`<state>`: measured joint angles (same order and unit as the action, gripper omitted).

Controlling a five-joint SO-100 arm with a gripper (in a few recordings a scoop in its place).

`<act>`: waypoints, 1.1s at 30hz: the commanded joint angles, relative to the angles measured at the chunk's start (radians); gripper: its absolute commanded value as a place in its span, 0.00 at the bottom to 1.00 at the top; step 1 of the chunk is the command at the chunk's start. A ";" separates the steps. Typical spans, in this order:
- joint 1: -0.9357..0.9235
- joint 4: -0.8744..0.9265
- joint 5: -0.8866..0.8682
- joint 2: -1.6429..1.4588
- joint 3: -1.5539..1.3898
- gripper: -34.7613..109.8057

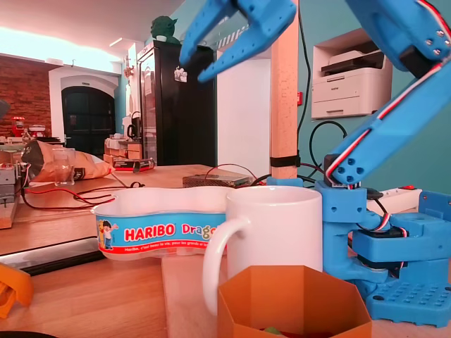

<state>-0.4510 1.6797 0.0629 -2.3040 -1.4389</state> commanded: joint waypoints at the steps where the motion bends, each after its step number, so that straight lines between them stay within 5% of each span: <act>1: -0.147 -0.002 0.124 0.087 0.031 0.32; 10: -0.247 -0.164 0.480 0.437 0.117 0.32; 33: -0.255 -0.285 0.500 0.632 -0.091 0.33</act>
<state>-0.6934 1.4373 0.5354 -1.6690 -1.5278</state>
